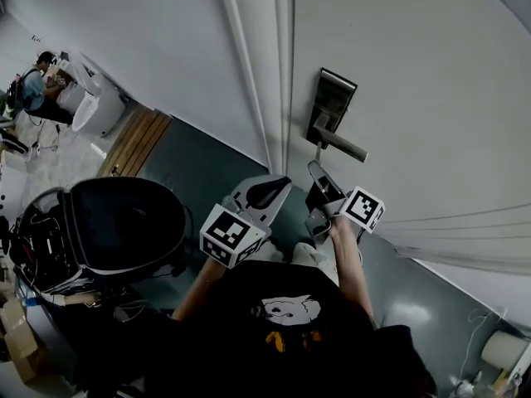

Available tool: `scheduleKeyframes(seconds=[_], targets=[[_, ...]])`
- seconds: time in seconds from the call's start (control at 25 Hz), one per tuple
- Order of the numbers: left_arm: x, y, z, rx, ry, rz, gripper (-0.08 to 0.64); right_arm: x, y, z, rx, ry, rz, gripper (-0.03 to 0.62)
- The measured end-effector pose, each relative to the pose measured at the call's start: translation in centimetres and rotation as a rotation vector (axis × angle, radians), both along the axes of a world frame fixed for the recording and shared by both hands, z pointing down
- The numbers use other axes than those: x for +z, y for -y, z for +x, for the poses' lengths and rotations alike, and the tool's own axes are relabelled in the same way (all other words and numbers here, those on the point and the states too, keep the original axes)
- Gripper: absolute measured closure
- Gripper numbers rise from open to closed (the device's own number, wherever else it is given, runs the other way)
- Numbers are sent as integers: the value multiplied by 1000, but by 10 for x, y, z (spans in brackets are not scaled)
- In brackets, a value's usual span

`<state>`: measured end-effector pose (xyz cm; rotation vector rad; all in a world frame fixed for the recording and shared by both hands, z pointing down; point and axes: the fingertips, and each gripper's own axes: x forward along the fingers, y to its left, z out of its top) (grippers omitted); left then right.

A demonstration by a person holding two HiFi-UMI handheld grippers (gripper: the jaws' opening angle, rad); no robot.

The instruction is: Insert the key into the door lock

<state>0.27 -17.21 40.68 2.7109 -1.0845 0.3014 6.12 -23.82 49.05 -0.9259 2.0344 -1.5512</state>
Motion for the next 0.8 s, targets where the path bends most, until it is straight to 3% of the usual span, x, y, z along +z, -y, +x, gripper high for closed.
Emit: scheduleKeyframes(seconds=[0.2, 0.4, 0.8], targets=[[-2, -4, -2, 88, -15, 11, 546, 3, 8, 0, 79, 3, -28, 572], [-6, -13, -9, 161, -32, 18, 546, -1, 15, -5, 146, 73, -39, 572], [-9, -19, -26, 209, -59, 38, 546, -5, 23, -14, 196, 168, -48, 572]])
